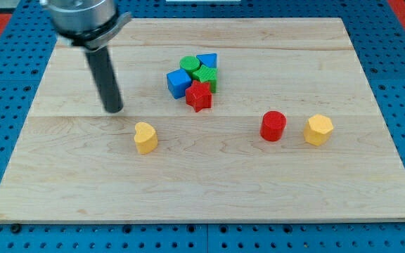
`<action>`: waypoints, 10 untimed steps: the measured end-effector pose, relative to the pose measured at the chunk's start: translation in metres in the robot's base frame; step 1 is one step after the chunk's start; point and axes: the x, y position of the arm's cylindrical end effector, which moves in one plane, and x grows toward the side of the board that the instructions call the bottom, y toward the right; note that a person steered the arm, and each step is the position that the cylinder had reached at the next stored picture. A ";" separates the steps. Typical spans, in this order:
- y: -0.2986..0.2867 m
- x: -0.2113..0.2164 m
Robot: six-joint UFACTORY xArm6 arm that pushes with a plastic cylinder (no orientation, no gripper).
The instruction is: Move the yellow heart to the bottom right of green star
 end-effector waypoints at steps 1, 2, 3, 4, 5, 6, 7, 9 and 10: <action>0.002 0.030; 0.042 0.032; 0.068 0.042; 0.068 0.061; 0.068 0.080; 0.099 0.079; 0.131 0.077; 0.149 0.059; 0.165 0.037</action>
